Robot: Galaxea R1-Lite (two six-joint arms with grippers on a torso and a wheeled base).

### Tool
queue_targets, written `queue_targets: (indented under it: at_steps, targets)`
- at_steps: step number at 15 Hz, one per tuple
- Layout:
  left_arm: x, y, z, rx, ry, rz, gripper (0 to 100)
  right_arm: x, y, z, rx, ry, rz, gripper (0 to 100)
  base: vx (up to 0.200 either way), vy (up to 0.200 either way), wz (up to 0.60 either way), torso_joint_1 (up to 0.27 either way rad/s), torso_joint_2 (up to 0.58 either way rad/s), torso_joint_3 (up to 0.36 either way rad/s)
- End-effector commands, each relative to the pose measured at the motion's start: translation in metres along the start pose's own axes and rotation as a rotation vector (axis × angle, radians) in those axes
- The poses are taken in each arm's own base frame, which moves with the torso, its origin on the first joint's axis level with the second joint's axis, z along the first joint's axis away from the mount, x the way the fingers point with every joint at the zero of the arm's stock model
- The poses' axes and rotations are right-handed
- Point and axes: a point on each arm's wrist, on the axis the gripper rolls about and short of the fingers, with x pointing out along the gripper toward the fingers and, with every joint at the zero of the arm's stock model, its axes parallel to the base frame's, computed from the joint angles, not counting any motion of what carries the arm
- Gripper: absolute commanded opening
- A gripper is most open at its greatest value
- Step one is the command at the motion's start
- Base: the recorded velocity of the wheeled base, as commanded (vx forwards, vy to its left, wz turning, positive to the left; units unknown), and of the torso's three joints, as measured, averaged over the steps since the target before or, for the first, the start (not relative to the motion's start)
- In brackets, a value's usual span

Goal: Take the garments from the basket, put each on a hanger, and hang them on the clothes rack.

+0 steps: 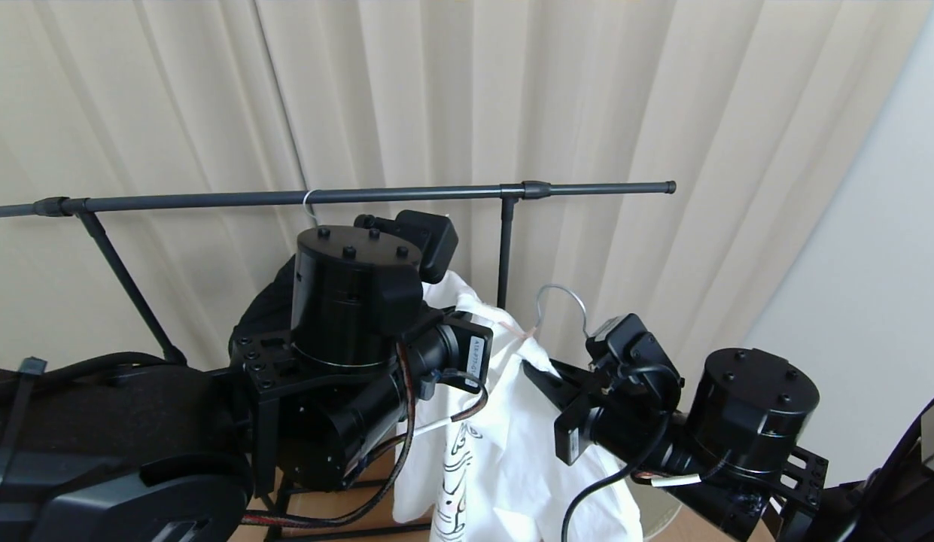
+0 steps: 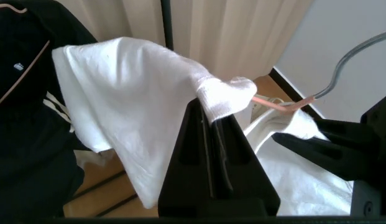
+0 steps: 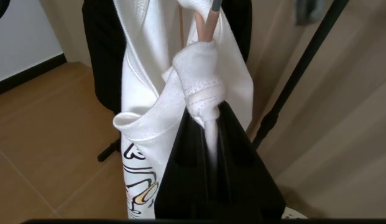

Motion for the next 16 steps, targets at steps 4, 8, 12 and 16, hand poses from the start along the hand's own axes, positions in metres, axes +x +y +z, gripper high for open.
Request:
queue_targets:
  at_steps: [4,8,12,16]
  targets:
    - [0.005,-0.002,-0.008,0.006,-0.025,-0.006,0,-0.001,0.001,0.003,0.001,-0.026,0.001,0,0.0,0.0,0.0,0.0,0.0,0.0]
    - [0.004,-0.003,-0.011,0.014,-0.019,-0.01,0,-0.005,0.0,0.011,0.006,-0.054,0.0,0,0.0,0.0,0.0,0.0,0.0,0.0]
    - [0.005,-0.004,-0.013,0.016,-0.013,-0.014,0,-0.008,0.0,0.013,0.006,-0.08,0.001,0,0.0,0.0,0.0,0.0,0.0,0.0]
    - [0.006,-0.005,-0.017,0.017,-0.012,-0.019,0,-0.01,0.003,0.012,-0.011,-0.103,0.022,0,0.0,0.0,0.0,0.0,0.0,0.0]
